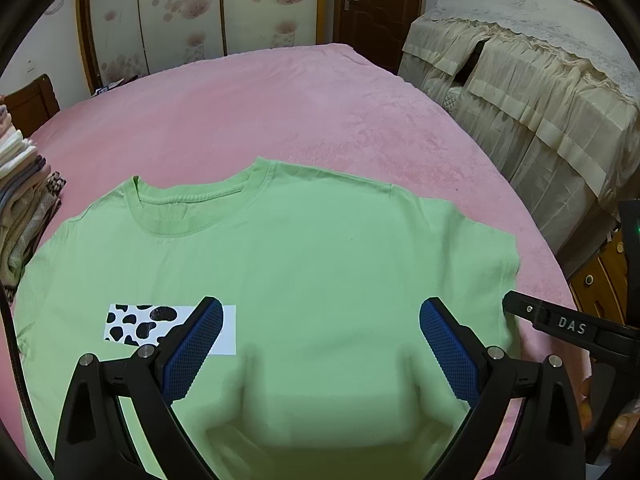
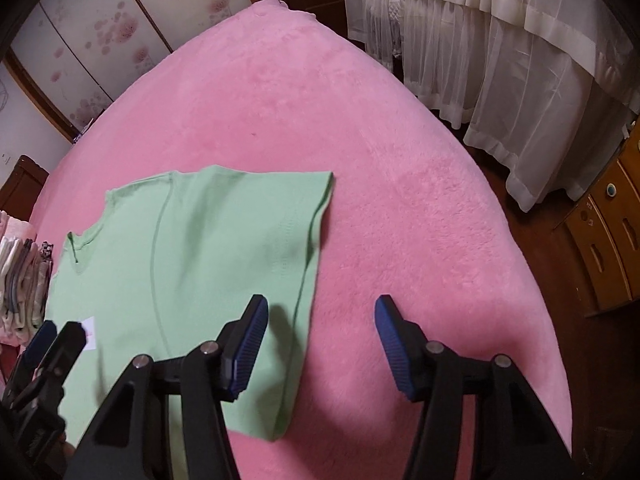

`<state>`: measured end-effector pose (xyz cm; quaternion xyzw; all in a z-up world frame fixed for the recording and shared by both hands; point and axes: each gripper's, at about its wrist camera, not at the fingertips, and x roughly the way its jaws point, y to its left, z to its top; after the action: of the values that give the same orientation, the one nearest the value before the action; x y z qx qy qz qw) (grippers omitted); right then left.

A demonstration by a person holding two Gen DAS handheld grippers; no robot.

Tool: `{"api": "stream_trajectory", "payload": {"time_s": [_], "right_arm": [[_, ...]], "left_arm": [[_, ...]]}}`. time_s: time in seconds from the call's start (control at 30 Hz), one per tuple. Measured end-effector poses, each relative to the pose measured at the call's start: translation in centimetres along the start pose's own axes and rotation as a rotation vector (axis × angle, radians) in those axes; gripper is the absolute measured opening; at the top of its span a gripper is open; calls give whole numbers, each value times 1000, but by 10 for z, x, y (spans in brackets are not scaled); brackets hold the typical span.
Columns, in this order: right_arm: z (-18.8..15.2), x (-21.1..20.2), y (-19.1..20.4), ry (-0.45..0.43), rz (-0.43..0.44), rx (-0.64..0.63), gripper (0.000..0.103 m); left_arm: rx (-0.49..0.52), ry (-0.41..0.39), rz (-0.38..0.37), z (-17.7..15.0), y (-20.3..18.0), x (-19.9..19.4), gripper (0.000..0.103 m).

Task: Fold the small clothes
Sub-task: 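Move the right tool down to the side edge of the shirt, then grasp the shirt side edge with the right tool and fold it inward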

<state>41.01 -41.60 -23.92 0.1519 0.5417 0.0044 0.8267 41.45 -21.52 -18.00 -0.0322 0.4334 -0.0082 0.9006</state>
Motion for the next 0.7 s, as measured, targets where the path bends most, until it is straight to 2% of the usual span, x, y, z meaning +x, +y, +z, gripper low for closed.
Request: {"api": "stream_trajectory", "payload": {"time_s": [0.13, 0.23, 0.27, 0.3, 0.53, 0.7], "right_arm": [[1, 5, 4, -27, 11, -20, 53], [5, 8, 6, -39, 38, -31, 25], [5, 9, 5, -34, 60, -30, 10], [5, 10, 5, -33, 75, -27, 4], [3, -12, 10, -121, 86, -31, 3], [7, -34, 37, -169, 95, -80, 3]], "left_arm": [[-12, 12, 2, 1, 3, 2, 98], [-18, 16, 2, 0, 6, 1, 98], [-19, 18, 3, -1, 7, 1, 98], [-19, 20, 3, -1, 8, 1, 98], [-42, 15, 9, -3, 21, -8, 98], [-75, 9, 12, -4, 38, -18, 98]]}}
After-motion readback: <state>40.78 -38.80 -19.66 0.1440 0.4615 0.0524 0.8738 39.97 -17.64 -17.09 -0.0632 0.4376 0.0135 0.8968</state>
